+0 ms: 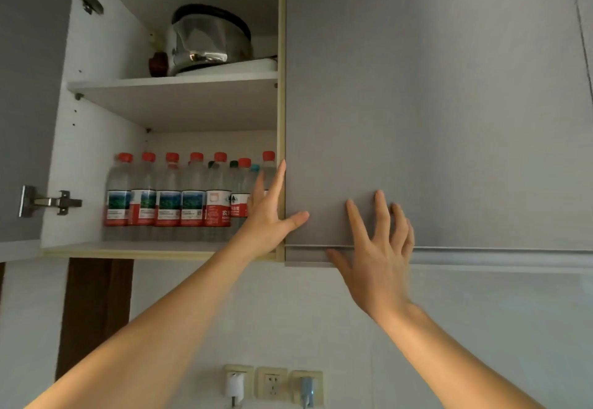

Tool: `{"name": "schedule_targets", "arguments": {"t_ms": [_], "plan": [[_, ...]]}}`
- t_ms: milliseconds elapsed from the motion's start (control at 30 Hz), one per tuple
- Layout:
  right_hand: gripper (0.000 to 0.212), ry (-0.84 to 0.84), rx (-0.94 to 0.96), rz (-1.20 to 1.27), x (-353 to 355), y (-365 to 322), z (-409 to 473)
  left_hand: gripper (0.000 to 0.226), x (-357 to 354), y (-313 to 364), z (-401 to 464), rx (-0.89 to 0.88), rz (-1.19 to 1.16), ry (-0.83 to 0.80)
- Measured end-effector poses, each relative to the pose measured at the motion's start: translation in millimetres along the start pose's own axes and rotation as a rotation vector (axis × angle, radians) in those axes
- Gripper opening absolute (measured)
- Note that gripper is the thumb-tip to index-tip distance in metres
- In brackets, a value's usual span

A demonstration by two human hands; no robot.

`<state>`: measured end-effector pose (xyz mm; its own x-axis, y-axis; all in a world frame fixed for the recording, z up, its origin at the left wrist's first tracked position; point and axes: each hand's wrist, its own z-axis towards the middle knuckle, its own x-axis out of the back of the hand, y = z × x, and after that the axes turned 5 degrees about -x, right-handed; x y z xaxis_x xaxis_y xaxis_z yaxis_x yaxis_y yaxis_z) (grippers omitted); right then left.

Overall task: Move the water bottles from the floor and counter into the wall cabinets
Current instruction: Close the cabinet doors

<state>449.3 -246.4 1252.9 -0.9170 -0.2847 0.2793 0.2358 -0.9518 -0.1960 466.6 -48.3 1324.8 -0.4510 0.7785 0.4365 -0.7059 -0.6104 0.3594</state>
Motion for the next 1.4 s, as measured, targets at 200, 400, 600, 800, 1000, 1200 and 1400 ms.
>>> {"name": "schedule_targets", "arguments": {"t_ms": [200,400,600,800,1000,1200,1400], "plan": [[0.085,0.0,-0.053,0.15,-10,-22,1,0.096,40,-1,-22,0.072,0.234,-0.063],[0.067,-0.055,0.018,0.48,0,-107,-14,0.055,146,8,-82,0.087,0.403,0.134],[0.058,-0.269,0.103,0.824,19,-253,-44,0.042,265,34,-160,0.104,0.569,0.293],[0.058,-0.426,0.234,1.156,58,-423,-74,0.044,404,59,-225,-0.044,1.01,0.623],[0.079,-0.667,0.285,1.267,97,-541,-106,0.059,485,56,-257,0.071,1.403,0.684],[0.081,-0.781,0.326,1.319,112,-586,-117,0.077,514,63,-263,0.255,1.251,0.693],[0.08,-0.709,0.32,1.347,134,-560,-107,0.072,510,89,-274,-0.007,0.966,0.719]]}}
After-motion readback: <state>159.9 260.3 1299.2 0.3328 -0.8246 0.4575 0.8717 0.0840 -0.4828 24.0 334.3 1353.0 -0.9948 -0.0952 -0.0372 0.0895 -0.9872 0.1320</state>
